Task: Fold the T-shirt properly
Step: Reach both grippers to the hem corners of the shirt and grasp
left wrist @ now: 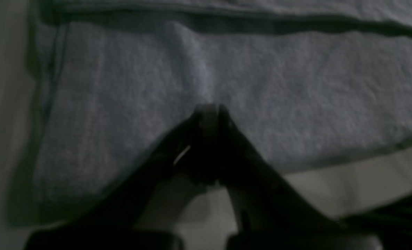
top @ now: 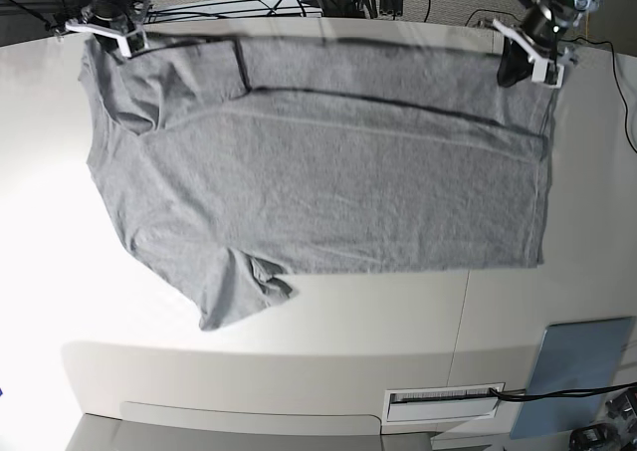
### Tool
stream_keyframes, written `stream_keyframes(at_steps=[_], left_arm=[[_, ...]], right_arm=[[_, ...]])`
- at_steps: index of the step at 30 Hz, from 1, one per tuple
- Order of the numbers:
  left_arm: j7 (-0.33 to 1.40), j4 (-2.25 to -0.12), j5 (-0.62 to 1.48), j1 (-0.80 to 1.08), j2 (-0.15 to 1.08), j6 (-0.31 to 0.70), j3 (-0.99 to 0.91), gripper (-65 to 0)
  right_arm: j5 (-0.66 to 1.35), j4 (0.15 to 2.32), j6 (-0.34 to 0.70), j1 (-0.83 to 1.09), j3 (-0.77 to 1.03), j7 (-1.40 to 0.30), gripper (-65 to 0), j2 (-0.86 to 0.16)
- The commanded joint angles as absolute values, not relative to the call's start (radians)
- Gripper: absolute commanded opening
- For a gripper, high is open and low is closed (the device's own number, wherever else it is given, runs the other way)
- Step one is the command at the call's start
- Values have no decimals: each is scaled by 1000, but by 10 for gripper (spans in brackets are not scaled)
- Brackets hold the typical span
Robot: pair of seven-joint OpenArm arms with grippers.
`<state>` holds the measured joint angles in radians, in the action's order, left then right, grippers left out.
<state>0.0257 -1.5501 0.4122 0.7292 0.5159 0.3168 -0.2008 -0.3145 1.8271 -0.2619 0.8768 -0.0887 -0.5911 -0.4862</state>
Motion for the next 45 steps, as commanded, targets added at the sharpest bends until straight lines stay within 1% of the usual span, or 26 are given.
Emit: stream_keyframes(at_steps=[1,2,6,8,12,18,20,21,25,26,27,28,30,31,33,35,37,39,40,42,43,45], left_arm=[[269,-1519,316,784,519,290,-199,-650],[269,-1521,317,793,518,296,-209,-650],[270,-1550,318,804,518,414,-245,-650],[270,-1578,318,804,519,447,-266,-650],[270,-1644,327,803,519,447,-315,-650],[270,-1758,409,799,519,447,-400,-650],[269,-1785,425,794,519,445,-424,-650],[270,-1796,429,791,519,445,-434,-630],[270,-1811,428,756,519,443,-445,-392],[270,-1811,427,740,519,443,-445,-347],[271,-1811,427,721,519,442,-445,-314],[273,-1811,428,699,518,435,-445,-296],[303,-1810,454,650,518,384,-445,-293],[332,-1808,471,617,518,355,-445,-293],[392,-1795,505,542,518,336,-445,-293],[445,-1771,531,462,517,337,-444,-293],[480,-1735,530,377,509,337,-442,-293],[509,-1691,529,297,500,340,-441,-293],[517,-1667,529,260,498,340,-441,-293],[521,-1608,529,192,498,340,-441,-293],[529,-1574,529,161,499,341,-441,-293],[553,-1497,529,100,499,342,-441,-294]], right_arm=[[-323,1839,-274,897,-68,-594,-650,-496],[-323,1839,-274,905,-56,-591,-650,-496],[-324,1848,-274,921,-28,-583,-650,-496],[-324,1868,-274,926,-26,-584,-650,-496],[-340,1937,-274,953,-25,-575,-650,-496],[-375,2040,-276,945,-24,-558,-650,-496],[-380,2048,-297,926,-24,-554,-650,-496],[-392,2048,-299,913,-24,-553,-650,-496],[-430,2048,-299,863,-24,-554,-650,-496],[-443,2048,-299,849,-24,-554,-634,-496],[-453,2048,-299,830,-24,-554,-594,-496],[-458,2048,-299,808,-24,-553,-553,-496],[-456,2048,-298,757,-24,-553,-480,-496],[-456,2048,-298,729,-24,-553,-458,-496],[-457,2048,-300,680,-24,-549,-452,-496],[-455,2048,-331,637,-24,-549,-452,-496],[-407,2048,-349,600,-24,-548,-452,-496],[-319,2048,-346,564,-24,-545,-452,-496],[-264,2048,-328,544,-24,-552,-452,-496],[-168,2047,-240,505,-24,-595,-452,-495],[-139,2047,-190,490,-24,-604,-452,-491],[-119,2046,-138,474,-24,-591,-452,-478]])
